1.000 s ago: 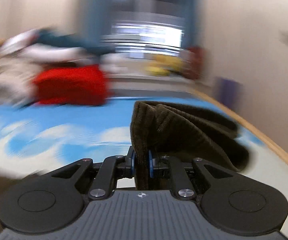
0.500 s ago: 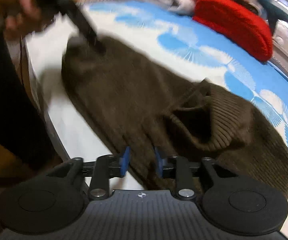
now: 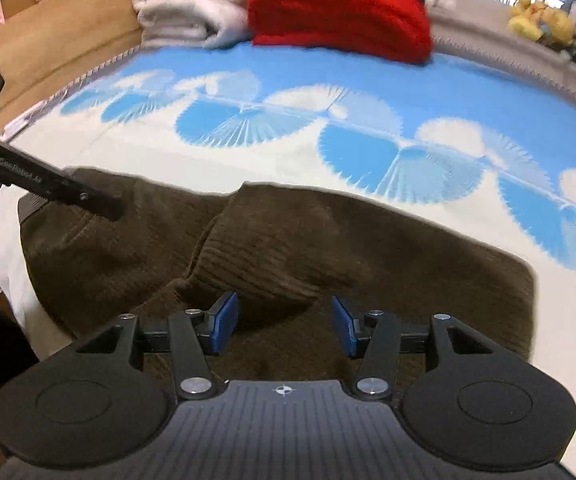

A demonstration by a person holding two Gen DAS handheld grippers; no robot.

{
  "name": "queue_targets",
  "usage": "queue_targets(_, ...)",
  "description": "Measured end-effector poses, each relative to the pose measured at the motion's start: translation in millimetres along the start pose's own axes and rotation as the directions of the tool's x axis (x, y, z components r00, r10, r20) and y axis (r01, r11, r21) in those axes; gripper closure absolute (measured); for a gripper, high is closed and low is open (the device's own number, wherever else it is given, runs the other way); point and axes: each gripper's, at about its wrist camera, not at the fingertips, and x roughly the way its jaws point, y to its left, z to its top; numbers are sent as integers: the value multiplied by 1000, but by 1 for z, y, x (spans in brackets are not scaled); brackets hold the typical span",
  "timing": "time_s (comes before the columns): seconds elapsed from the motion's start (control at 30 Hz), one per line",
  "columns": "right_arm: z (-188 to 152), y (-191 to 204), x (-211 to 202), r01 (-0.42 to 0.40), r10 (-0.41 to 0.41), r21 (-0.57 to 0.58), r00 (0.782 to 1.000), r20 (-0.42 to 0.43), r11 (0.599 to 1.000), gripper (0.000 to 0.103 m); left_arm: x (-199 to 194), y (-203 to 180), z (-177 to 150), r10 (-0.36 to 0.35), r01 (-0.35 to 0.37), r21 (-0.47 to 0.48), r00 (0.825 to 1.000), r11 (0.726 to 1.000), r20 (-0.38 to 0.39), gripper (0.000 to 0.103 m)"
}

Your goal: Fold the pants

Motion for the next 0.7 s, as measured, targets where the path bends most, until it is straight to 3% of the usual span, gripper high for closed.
queue_targets(0.07, 8, 4, 13, -35, 35, 22, 999, -2, 999, 48, 6, -3, 5, 1, -1, -16, 1000, 1000, 8, 67)
queue_targets(0.2, 19, 17, 56, -33, 34, 9, 992, -120, 999, 49, 13, 2, 13, 7, -3, -88, 999, 996, 38, 68)
queue_targets(0.3, 28, 28, 73, -54, 54, 0, 992, -113, 999, 49, 14, 10, 18, -2, 11, -150, 998, 989, 57, 73)
queue_targets(0.43, 39, 26, 98, -35, 43, 86, 994, -98, 996, 47, 19, 20, 25, -21, 36, -228, 997, 973, 69, 73)
queue_targets(0.6, 51, -4, 74, -47, 34, 245, 998, 56, 968, 47, 30, 29, 34, -67, 83, -294, 996, 952, 64, 71)
queue_targets(0.7, 49, -30, 36, -12, -30, 297, 990, 138, 955, 47, 45, 28, 41, -104, 111, -314, 994, 943, 41, 58)
